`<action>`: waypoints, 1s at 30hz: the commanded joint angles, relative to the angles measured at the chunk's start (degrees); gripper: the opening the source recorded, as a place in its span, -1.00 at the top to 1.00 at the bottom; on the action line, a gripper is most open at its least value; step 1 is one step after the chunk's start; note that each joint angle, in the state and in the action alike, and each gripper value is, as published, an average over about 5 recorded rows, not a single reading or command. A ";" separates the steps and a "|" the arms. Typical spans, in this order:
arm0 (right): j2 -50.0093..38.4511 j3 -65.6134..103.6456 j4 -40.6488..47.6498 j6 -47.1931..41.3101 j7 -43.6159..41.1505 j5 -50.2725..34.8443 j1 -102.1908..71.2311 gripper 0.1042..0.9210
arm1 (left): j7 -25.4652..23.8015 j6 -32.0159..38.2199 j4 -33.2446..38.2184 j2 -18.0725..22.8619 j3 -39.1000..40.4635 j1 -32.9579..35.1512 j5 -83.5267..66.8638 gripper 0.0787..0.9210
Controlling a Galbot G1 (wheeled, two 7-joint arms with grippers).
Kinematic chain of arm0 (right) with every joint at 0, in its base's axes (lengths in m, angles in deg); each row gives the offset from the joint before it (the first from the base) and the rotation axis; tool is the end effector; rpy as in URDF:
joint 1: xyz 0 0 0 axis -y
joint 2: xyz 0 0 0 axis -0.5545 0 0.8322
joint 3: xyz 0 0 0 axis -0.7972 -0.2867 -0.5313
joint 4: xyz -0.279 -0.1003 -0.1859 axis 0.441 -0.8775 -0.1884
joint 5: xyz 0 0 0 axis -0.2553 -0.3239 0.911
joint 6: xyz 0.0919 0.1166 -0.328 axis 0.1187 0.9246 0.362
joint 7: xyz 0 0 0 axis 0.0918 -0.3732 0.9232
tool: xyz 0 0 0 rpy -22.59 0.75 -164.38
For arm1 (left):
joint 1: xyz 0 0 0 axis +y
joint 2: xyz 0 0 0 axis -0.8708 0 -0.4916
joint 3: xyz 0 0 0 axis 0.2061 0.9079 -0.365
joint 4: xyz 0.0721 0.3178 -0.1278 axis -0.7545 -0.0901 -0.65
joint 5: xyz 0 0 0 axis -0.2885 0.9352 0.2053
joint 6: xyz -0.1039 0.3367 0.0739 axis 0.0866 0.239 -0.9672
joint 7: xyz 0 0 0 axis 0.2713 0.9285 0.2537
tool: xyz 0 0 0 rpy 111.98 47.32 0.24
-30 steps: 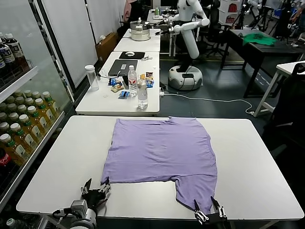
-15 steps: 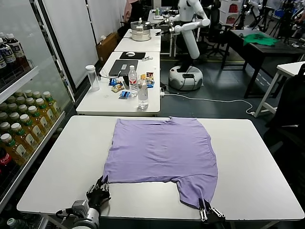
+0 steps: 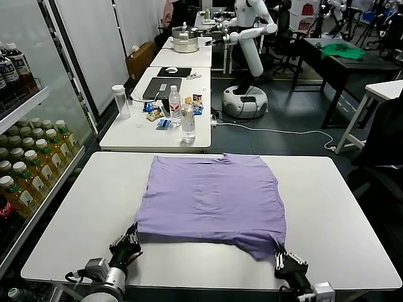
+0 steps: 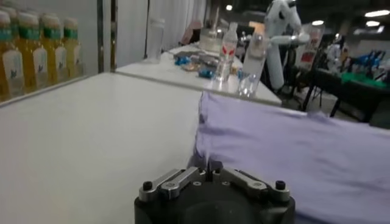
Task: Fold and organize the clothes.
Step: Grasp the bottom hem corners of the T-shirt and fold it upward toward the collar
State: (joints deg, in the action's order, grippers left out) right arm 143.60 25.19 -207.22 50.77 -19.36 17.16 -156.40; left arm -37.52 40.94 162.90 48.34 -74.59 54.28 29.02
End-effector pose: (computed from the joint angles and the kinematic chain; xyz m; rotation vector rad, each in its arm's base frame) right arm 0.1747 -0.0504 -0.2525 0.2153 -2.8716 0.0532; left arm 0.2131 0.0358 -0.2918 0.0010 -2.8332 0.2712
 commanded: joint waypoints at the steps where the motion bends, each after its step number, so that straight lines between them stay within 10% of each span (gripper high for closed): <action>1: -1.99 1.66 -0.11 -0.80 0.16 -3.51 6.34 0.95 | -0.17 1.29 2.18 -1.49 -0.23 -2.80 -3.42 0.96; 30: -3.76 -16.05 28.29 -2.24 -0.86 2.93 39.31 0.91 | 0.07 -0.48 -21.73 -3.96 7.80 -23.02 2.61 0.92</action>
State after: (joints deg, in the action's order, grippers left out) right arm 140.14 11.55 -182.92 48.16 -20.52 19.64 -122.34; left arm -37.46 40.58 145.69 44.79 -67.60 34.34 30.50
